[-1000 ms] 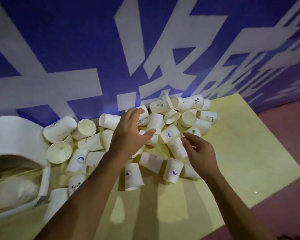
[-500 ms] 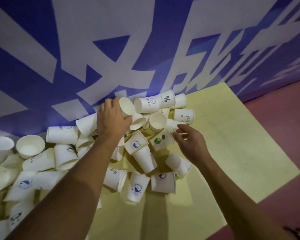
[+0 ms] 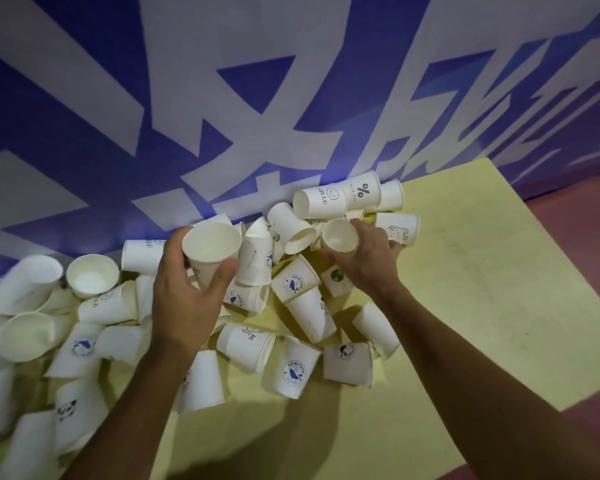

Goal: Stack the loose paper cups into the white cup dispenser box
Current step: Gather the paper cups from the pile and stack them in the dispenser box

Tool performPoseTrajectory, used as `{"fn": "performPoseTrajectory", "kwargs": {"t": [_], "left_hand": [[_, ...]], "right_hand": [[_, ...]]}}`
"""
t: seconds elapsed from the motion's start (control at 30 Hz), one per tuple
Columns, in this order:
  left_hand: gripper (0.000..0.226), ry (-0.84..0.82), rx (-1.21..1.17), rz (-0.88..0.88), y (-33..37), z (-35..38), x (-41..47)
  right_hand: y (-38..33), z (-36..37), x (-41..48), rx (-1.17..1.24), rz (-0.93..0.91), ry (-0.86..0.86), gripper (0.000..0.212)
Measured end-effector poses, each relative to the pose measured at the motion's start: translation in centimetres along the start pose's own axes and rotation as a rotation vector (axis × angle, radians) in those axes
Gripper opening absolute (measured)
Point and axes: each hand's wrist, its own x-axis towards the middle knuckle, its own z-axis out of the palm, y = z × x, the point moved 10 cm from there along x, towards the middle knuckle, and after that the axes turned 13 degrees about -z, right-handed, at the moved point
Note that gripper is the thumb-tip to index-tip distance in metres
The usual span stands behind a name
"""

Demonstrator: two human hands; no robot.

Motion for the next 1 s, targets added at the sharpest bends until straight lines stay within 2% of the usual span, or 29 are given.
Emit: {"fn": "performPoseTrajectory", "kwargs": {"t": [0.17, 0.33, 0.43, 0.57, 0.67, 0.87, 1.0], "left_hand": [[0.072, 0.022, -0.103, -0.045, -2.2, -2.0, -0.6], [0.070, 0.042, -0.240, -0.063, -3.9, -5.1, -0.8], [0.071, 0.053, -0.276, -0.056, -5.5, -8.0, -1.3], [0.066, 0.040, -0.320, 0.013, -6.9, -12.6, -2.6], [0.066, 0.019, -0.366, 0.051, -8.8, -17.0, -3.6], [0.065, -0.004, -0.391, 0.062, -14.4, -28.1, -5.9], [0.070, 0.007, -0.309, 0.088, -18.8, -34.7, -6.9]], "right_hand": [[-0.9, -0.9, -0.9, 0.054, -0.042, 0.088, 0.055], [-3.7, -3.8, -3.4, 0.100, -0.085, 0.159, 0.069], [-7.5, -5.4, -5.5, 0.166, -0.110, 0.198, 0.069], [-14.1, -5.1, -8.2, 0.303, -0.170, 0.205, 0.061], [-20.9, -3.5, -10.4, 0.355, -0.255, 0.184, 0.066], [-34.9, 2.4, -15.5, 0.482, -0.378, 0.122, 0.060], [-42.5, 6.8, -18.3, 0.548, -0.415, 0.075, 0.061]]}}
